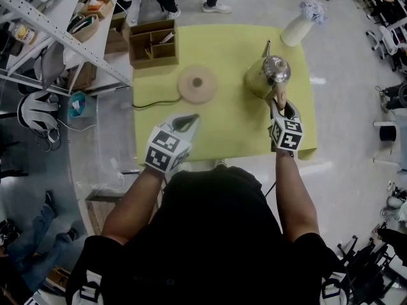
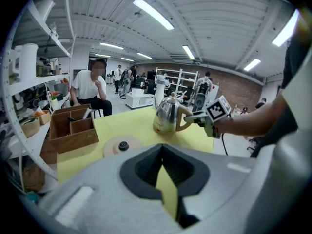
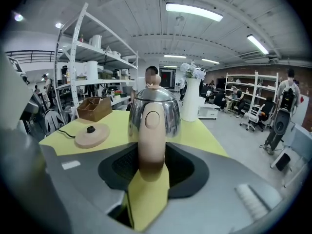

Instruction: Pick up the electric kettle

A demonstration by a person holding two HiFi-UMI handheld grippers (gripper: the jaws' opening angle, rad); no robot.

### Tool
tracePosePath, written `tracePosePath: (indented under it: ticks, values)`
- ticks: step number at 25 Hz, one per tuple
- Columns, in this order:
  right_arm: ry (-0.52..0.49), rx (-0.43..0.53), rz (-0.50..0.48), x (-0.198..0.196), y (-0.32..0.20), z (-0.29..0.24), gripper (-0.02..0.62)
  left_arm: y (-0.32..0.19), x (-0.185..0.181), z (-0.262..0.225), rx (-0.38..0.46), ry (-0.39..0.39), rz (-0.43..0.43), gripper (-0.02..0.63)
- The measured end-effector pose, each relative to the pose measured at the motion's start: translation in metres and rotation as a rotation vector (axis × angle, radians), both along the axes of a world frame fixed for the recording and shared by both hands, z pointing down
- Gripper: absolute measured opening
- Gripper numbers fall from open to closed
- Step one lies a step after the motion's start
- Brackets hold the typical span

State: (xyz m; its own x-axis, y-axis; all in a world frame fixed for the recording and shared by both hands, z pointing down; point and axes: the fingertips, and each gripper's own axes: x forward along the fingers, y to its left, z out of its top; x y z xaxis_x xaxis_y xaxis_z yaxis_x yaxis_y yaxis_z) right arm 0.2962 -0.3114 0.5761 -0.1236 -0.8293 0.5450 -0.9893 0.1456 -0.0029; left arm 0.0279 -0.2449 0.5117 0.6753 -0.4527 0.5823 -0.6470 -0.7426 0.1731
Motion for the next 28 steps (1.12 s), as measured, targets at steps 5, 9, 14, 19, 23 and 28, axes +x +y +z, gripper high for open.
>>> tracePosePath:
  ticks: [5,9,14,19,23,28]
  values:
    - [0.017,0.019,0.037,0.002,0.016,-0.01,0.153,0.008,-0.008,-0.004,0.007,0.005,0.008,0.002]
    - [0.007,0.036,0.071,-0.001,0.032,-0.016,0.153,0.016,-0.017,-0.006,0.013,0.012,0.016,0.002]
    - [-0.027,0.05,0.074,-0.018,0.051,-0.024,0.143,0.029,-0.026,-0.008,0.012,0.025,0.022,0.002]
    - [-0.057,0.08,0.032,-0.054,0.071,-0.046,0.084,0.04,-0.04,-0.02,0.053,0.056,0.015,0.002]
    - [-0.136,0.129,-0.023,-0.092,0.089,-0.074,0.006,0.051,-0.051,-0.027,0.063,0.074,0.021,0.002]
    - [-0.254,0.181,-0.149,-0.153,0.117,-0.105,0.005,0.066,-0.066,-0.037,0.079,0.096,0.031,0.002]
